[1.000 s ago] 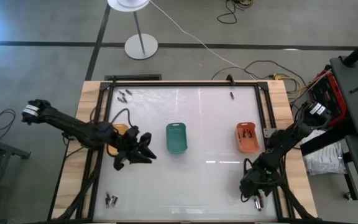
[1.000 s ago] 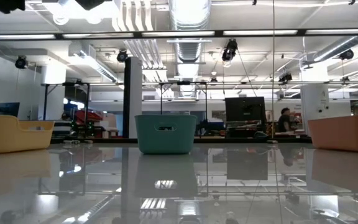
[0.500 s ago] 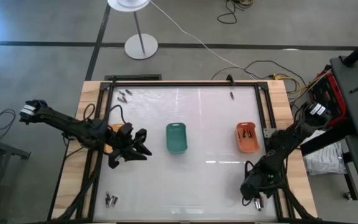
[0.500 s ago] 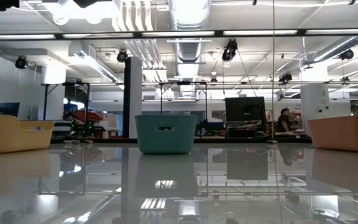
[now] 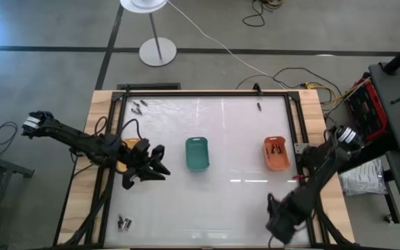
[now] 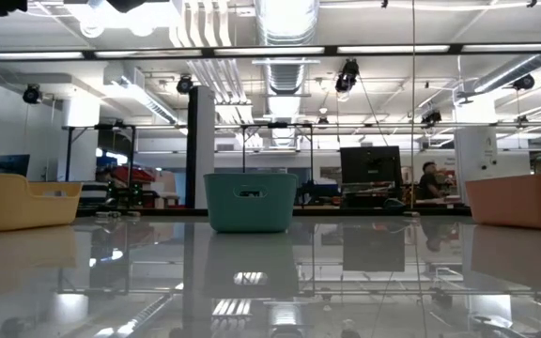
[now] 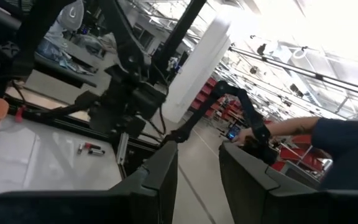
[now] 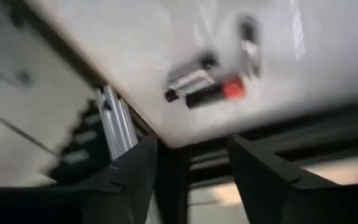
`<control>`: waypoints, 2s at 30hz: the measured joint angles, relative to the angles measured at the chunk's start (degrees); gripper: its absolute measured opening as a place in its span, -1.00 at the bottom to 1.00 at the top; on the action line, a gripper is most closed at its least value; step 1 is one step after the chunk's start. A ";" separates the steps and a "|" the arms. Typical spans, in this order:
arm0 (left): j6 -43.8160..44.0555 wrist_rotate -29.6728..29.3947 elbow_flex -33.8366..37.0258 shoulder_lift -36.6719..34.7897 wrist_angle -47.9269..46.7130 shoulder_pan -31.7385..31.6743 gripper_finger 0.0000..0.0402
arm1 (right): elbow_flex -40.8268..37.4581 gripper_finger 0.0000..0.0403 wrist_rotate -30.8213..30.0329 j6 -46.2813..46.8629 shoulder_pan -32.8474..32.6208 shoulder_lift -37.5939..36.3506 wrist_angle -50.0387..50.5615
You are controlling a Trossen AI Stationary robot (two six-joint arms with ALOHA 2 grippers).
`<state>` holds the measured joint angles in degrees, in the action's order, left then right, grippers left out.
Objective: Sort batteries
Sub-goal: Put the red battery into the orange bin
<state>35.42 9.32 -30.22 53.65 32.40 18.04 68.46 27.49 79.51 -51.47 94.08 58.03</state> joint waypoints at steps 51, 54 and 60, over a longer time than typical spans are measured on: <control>-0.38 -7.37 0.04 1.46 -1.14 4.85 -0.50 | -3.45 0.52 -10.84 -13.49 -10.14 8.35 -4.81; -0.38 -7.37 0.04 1.46 -1.12 4.84 -0.50 | -4.00 0.48 -10.84 -13.51 -10.14 8.35 -5.01; -0.39 -7.37 0.04 1.46 -1.14 4.83 -0.50 | -4.76 0.38 -10.64 -13.93 -10.14 8.35 -5.86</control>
<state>35.03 1.96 -30.17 55.11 31.27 22.87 63.71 16.84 65.57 -61.60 102.43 52.17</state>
